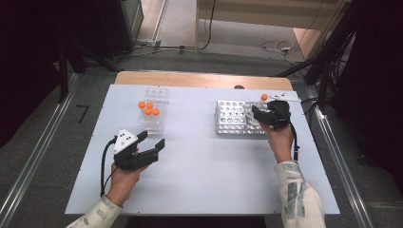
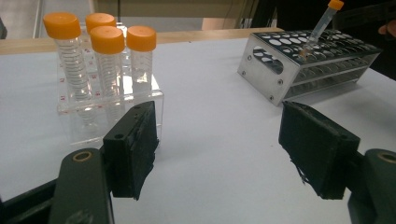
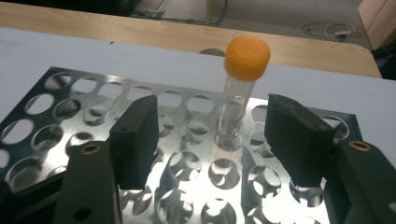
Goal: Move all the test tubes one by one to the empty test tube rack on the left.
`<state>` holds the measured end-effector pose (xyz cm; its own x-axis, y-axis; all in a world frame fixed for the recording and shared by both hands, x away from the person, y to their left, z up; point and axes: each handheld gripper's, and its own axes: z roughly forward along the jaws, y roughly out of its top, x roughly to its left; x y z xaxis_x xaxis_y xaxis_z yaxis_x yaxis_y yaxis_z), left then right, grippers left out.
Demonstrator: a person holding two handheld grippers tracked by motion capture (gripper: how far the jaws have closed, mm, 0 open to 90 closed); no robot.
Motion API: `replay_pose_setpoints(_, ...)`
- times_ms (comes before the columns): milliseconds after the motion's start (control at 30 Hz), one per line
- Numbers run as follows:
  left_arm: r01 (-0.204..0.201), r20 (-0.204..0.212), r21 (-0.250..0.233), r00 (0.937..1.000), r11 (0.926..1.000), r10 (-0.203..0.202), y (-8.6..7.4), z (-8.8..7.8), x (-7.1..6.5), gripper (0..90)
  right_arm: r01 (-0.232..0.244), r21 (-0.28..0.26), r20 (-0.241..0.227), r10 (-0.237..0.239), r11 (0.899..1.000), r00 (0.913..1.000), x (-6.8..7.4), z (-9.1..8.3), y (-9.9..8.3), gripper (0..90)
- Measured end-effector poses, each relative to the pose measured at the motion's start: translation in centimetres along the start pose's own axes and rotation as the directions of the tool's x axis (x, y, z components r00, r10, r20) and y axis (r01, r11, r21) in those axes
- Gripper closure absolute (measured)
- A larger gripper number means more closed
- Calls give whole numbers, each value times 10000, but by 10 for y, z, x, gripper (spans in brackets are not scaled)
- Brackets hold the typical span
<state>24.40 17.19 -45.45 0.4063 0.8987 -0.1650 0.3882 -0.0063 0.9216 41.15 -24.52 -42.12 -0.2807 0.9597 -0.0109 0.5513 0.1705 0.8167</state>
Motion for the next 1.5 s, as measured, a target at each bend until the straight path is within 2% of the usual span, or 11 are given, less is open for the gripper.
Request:
replay_pose_setpoints(200,-12,75,-13,10000,10000,12,0,0,0,282,-13,210,378,5,9998,9993,-6,14,7,372)
replay_pose_setpoints(367,17,80,-49,10000,10000,-17,0,-1,1,283,-85,278,516,71,9996,9986,-10,23,8,447)
replay_pose_setpoints(667,33,80,-81,10000,10000,-32,1,-2,2,286,-201,291,717,179,9994,9973,-11,33,8,584)
replay_pose_setpoints(933,19,128,-44,9999,10000,-19,0,-1,1,288,-248,238,668,232,9994,9975,-11,38,7,705)
replay_pose_setpoints(1200,7,137,-47,9999,10000,-6,0,-1,1,294,-69,-118,591,76,9999,9982,-8,28,14,716)
replay_pose_setpoints(1500,-37,167,5,9999,10000,37,-1,-1,0,293,112,-663,468,-81,9977,9989,-7,-2,31,718)
